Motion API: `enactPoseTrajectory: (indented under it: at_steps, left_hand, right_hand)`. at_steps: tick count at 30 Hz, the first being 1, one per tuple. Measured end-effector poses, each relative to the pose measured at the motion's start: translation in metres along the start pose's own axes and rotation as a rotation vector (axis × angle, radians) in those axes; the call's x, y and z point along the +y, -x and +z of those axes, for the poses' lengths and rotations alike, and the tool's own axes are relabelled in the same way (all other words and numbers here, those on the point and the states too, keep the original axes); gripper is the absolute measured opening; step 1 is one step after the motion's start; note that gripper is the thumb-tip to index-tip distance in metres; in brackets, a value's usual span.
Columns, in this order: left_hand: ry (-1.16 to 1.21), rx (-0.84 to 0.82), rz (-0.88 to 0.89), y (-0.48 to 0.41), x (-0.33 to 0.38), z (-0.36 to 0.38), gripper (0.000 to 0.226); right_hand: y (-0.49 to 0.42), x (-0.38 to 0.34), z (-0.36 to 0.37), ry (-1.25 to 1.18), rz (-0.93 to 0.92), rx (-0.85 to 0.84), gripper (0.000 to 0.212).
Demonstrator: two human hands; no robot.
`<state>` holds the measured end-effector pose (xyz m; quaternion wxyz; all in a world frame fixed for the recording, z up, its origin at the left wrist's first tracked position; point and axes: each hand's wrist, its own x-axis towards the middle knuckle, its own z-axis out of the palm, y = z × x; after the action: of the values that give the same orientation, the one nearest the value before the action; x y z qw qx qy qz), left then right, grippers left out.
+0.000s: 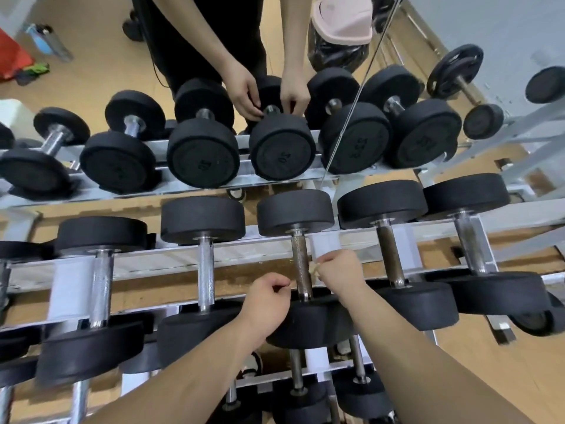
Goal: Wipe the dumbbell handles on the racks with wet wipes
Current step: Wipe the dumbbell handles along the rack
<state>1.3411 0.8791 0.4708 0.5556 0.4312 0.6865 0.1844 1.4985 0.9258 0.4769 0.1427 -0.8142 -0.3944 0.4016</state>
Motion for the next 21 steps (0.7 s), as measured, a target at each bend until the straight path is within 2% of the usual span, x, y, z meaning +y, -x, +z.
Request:
enactPoseTrajectory:
  at_steps: [2,4,9,11,12,14,18,21]
  left_hand:
    - [-0.016,0.013,0.022,0.0,0.001,-0.003,0.022]
    - [-0.032,0.026,0.035,0.001,0.004,-0.005,0.022]
    - [-0.054,0.045,0.072,0.004,0.007,-0.007,0.024]
    - [-0.052,0.068,0.09,0.009,0.013,-0.003,0.023]
    - [-0.049,0.076,0.104,0.014,0.017,-0.001,0.022]
    - [-0.051,0.074,0.158,0.026,0.027,0.005,0.021]
    - [-0.015,-0.045,0.266,0.064,0.041,0.018,0.022]
    - [-0.009,-0.145,0.357,0.112,0.041,0.037,0.026]
  right_hand:
    - [-0.002,-0.002,0.006,-0.239,0.073,0.027,0.014]
    - [-0.003,0.002,0.013,-0.246,0.094,0.003,0.008]
    - [0.022,0.005,-0.003,0.296,-0.099,-0.151,0.013]
    - [0.043,0.002,-0.014,0.363,-0.175,-0.13,0.021]
    - [0.054,0.002,-0.02,0.307,-0.21,-0.084,0.023]
    - [0.079,0.005,-0.039,0.027,-0.203,-0.005,0.021]
    - [0.14,0.028,-0.07,-0.505,-0.046,-0.076,0.014]
    - [0.182,0.063,-0.084,-0.703,0.029,-0.103,0.009]
